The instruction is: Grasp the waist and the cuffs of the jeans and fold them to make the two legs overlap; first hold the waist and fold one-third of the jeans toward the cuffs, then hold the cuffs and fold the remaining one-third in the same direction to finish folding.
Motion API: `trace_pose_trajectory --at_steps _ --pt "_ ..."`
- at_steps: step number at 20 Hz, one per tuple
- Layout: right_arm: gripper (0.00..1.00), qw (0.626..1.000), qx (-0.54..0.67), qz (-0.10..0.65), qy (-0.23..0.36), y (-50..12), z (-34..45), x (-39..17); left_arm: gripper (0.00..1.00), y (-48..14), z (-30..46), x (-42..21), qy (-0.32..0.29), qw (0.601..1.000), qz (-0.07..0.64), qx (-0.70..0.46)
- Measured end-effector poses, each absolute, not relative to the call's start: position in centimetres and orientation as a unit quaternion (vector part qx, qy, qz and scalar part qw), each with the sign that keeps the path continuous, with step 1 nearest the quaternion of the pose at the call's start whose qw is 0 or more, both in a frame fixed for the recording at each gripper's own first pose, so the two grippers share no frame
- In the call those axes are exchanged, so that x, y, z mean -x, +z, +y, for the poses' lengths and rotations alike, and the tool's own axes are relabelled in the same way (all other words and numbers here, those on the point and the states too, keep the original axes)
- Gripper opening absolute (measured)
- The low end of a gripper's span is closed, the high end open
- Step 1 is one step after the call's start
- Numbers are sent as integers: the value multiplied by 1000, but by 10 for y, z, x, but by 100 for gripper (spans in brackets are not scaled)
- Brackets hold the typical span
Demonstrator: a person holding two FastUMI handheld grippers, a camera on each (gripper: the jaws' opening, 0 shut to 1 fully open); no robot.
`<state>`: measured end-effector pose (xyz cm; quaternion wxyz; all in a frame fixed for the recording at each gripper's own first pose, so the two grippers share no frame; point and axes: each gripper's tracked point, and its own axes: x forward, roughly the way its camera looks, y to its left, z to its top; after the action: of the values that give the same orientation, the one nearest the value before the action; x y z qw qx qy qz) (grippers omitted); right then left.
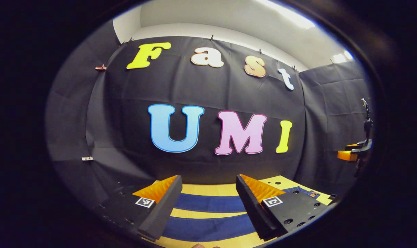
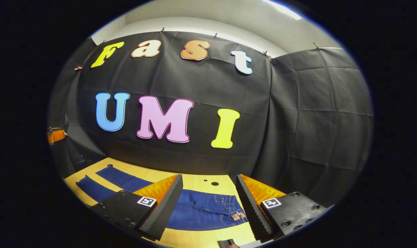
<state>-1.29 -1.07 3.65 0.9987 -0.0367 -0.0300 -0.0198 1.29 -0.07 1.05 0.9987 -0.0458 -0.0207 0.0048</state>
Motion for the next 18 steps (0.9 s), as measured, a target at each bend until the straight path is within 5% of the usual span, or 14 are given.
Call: trace_pose_trajectory --at_steps 12,18 --pt "95 995 85 -50 -11 63 -17 -1 98 21 -12 -15 -10 998 -32 52" --pt "95 994 96 -53 -5 77 -35 -16 98 -37 25 -23 -24 996 64 52"
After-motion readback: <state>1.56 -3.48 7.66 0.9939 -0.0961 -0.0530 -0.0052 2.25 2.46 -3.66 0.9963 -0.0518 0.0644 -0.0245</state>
